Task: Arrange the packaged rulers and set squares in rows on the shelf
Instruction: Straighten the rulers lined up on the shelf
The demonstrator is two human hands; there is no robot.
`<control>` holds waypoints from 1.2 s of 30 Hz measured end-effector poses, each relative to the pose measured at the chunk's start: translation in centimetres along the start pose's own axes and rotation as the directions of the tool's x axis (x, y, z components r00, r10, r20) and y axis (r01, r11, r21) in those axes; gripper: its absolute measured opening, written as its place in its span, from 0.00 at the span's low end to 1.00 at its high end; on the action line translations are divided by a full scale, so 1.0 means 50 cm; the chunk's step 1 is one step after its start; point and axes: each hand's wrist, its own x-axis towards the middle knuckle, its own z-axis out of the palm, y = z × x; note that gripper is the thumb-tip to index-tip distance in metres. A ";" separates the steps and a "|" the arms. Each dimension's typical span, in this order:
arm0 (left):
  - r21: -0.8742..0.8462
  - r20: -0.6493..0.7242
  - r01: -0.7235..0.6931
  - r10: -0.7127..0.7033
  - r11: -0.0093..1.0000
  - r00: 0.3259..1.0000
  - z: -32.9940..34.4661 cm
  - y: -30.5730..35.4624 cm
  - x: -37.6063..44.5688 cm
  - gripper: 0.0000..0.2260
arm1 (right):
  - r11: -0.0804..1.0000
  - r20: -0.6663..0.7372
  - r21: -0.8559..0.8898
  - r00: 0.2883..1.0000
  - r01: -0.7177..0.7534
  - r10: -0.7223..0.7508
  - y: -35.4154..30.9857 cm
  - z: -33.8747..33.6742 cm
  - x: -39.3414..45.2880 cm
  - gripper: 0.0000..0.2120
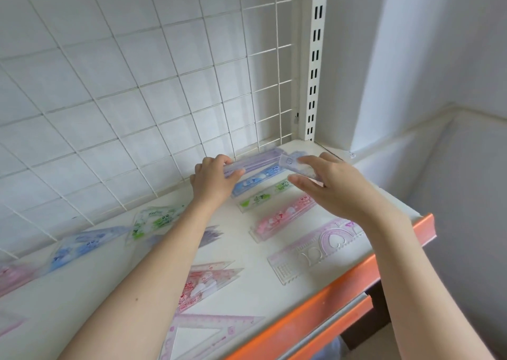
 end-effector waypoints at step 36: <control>-0.348 -0.336 -0.100 -0.024 0.932 0.941 -0.210 -0.016 -0.268 0.12 | 0.987 -0.426 0.055 0.897 0.151 -0.114 -0.118 0.041 -0.004 0.08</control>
